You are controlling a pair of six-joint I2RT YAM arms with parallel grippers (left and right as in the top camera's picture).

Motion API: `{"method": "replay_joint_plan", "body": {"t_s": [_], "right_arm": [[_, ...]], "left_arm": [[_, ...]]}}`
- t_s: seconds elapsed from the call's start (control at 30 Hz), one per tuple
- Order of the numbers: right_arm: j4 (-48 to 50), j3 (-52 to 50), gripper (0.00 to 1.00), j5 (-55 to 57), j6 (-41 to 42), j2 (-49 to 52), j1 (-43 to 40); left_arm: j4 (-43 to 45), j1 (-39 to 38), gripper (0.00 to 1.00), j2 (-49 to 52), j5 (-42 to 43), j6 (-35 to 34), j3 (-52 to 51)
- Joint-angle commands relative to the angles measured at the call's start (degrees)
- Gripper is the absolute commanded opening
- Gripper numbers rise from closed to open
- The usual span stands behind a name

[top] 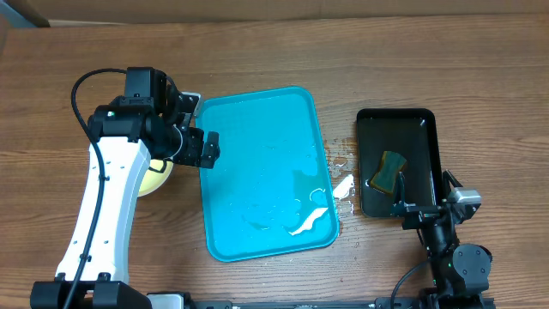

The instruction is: Clean dirty plates on tray and stack at the side

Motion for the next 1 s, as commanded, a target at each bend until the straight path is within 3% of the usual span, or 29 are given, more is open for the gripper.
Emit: {"method": "replay_joint_plan", "body": {"t_s": [0.0,0.67,0.97], "right_arm": [[0.3,-0.6,1.00,0.3,-0.2,-0.3,0.2],[0.3,-0.6,1.00,0.3,-0.2,-0.3,0.2],[0.3,-0.6,1.00,0.3,-0.2,-0.3,0.2]], "left_arm": [[0.0,-0.4,1.00,0.1,-0.2,-0.2,0.6],[0.0,-4.4,1.00,-36.2,-2.3,-0.2,-2.1],[32.2,-4.3,1.00,-57.7,-2.7,-8.8,-30.2]]}}
